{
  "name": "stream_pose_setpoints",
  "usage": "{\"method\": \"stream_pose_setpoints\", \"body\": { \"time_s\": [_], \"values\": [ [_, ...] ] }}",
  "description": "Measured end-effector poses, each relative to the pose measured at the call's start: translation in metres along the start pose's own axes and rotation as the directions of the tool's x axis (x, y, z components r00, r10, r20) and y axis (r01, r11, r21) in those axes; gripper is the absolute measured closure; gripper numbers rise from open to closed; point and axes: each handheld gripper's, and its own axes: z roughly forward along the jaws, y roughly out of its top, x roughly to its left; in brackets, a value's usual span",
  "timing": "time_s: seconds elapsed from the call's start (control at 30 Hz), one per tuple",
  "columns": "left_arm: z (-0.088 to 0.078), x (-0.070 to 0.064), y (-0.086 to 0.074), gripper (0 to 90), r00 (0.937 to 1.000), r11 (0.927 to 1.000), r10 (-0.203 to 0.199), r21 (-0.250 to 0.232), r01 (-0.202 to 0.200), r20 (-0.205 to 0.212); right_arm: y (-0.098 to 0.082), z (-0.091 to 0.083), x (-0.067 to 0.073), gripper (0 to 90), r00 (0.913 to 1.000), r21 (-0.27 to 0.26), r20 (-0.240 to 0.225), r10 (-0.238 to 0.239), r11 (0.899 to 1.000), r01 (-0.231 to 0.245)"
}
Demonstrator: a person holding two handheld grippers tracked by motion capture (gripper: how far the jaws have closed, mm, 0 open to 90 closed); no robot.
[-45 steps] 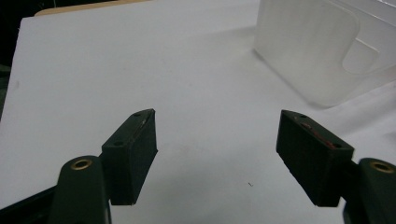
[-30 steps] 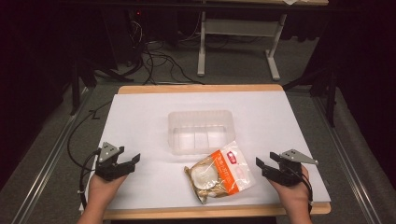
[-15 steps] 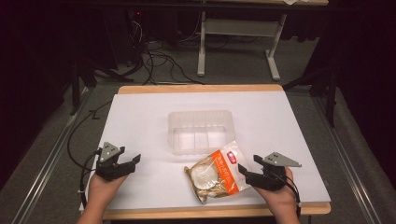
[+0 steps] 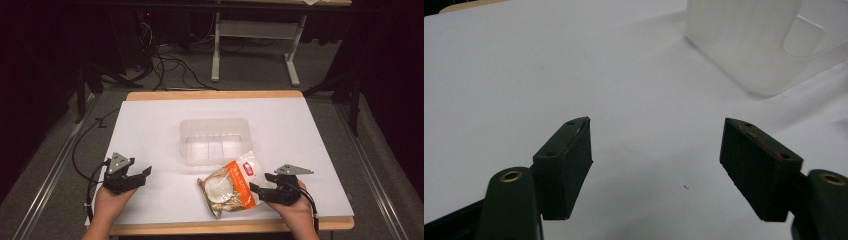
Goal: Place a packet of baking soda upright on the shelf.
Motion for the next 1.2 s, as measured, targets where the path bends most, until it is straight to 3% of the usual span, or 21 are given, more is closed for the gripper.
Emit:
{"method": "stream_pose_setpoints", "body": {
  "time_s": [0.17,0.4,0.53,0.67,0.9,0.97,1.0,1.07,1.2],
  "values": [
    [0.001,-0.001,0.000,29.4,1.0000,1.0000,0.005,0.005,-0.005,0.001,0.000,-0.003,0.007,31.9,0.9993,-0.014,-0.005,-0.037,0.999,0.037],
    [0.003,-0.003,-0.001,29.4,0.9998,0.9996,0.020,0.021,-0.020,0.004,0.003,-0.019,0.017,42.2,0.9966,-0.122,-0.030,-0.077,0.990,0.073],
    [0.005,-0.005,-0.001,29.4,0.9996,0.9990,0.026,0.036,-0.027,0.010,0.005,-0.026,0.029,45.3,0.9914,-0.185,-0.063,-0.115,0.978,0.101],
    [0.006,-0.006,-0.001,29.4,0.9993,0.9985,0.036,0.042,-0.036,0.013,0.005,-0.027,0.037,46.6,0.9871,-0.208,-0.073,-0.143,0.970,0.125],
    [0.008,-0.008,-0.001,29.4,0.9986,0.9973,0.052,0.052,-0.052,0.015,0.005,-0.026,0.042,50.9,0.9839,-0.213,-0.085,-0.157,0.968,0.136],
    [0.008,-0.008,-0.001,29.4,0.9983,0.9968,0.056,0.056,-0.056,0.016,0.005,-0.026,0.043,58.5,0.9837,-0.212,-0.080,-0.161,0.967,0.141],
    [0.008,-0.009,-0.001,29.4,0.9984,0.9970,0.054,0.055,-0.055,0.017,0.006,-0.027,0.042,69.9,0.9845,-0.217,-0.075,-0.159,0.966,0.139],
    [0.008,-0.009,-0.001,29.4,0.9981,0.9964,0.059,0.059,-0.060,0.019,0.007,-0.029,0.041,83.8,0.9850,-0.224,-0.073,-0.156,0.965,0.136],
    [0.008,-0.010,-0.001,29.4,0.9978,0.9960,0.065,0.061,-0.066,0.016,0.008,-0.030,0.037,90.0,0.9856,-0.214,-0.090,-0.143,0.969,0.121]
  ]
}}
